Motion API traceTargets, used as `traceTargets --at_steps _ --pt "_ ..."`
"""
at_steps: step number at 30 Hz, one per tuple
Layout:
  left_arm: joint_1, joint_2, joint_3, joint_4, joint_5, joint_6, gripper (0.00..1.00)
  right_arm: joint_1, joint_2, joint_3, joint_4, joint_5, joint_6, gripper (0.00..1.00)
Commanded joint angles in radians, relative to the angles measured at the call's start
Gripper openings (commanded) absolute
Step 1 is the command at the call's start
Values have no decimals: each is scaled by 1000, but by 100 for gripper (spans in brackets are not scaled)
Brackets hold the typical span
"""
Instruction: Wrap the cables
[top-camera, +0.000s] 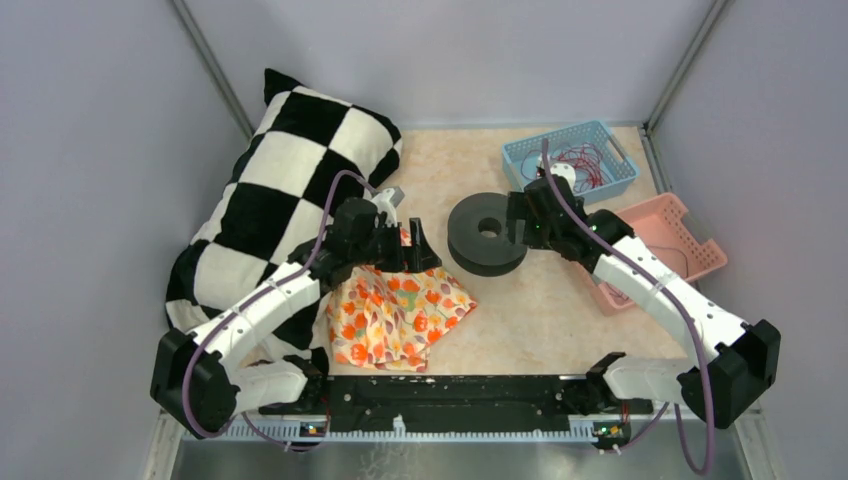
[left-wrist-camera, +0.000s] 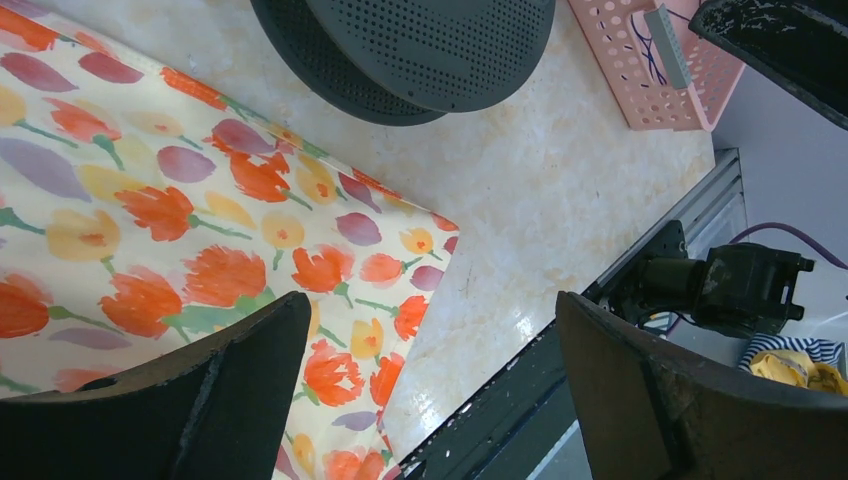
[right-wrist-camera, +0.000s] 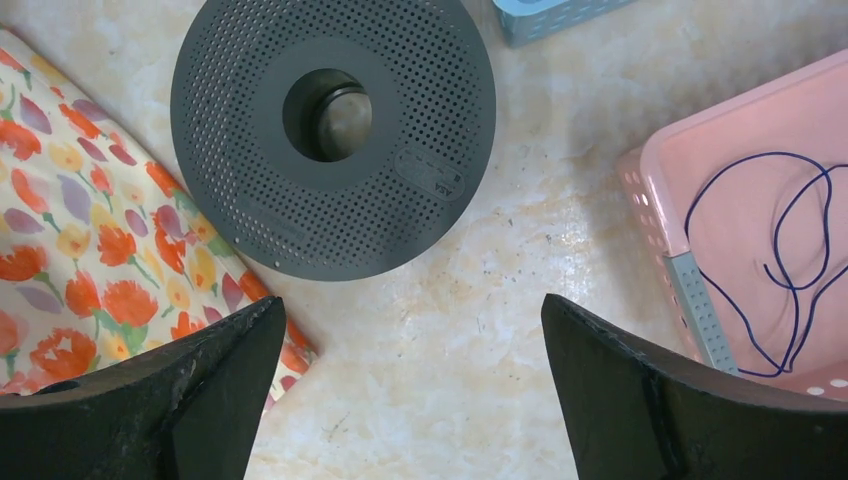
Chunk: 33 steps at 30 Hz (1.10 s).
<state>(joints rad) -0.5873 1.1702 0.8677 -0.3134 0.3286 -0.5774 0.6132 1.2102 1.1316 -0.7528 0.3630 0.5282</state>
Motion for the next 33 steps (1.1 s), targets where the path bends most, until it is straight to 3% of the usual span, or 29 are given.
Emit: traceTargets --at_steps 1,14,20,27,33 --pt "-3 4 31 34 28 -6 99 2 -47 18 17 40 16 99" --pt "-4 -5 45 32 -10 -7 99 -11 -57 -29 22 38 21 99" --pt "-4 -12 29 34 -92 -24 99 -196 -36 -81 137 -207 13 99" --pt "-4 20 38 36 -122 -74 98 -232 167 -41 269 -350 41 99" --pt "-4 72 92 13 -100 -21 98 -254 222 -65 330 -412 69 99"
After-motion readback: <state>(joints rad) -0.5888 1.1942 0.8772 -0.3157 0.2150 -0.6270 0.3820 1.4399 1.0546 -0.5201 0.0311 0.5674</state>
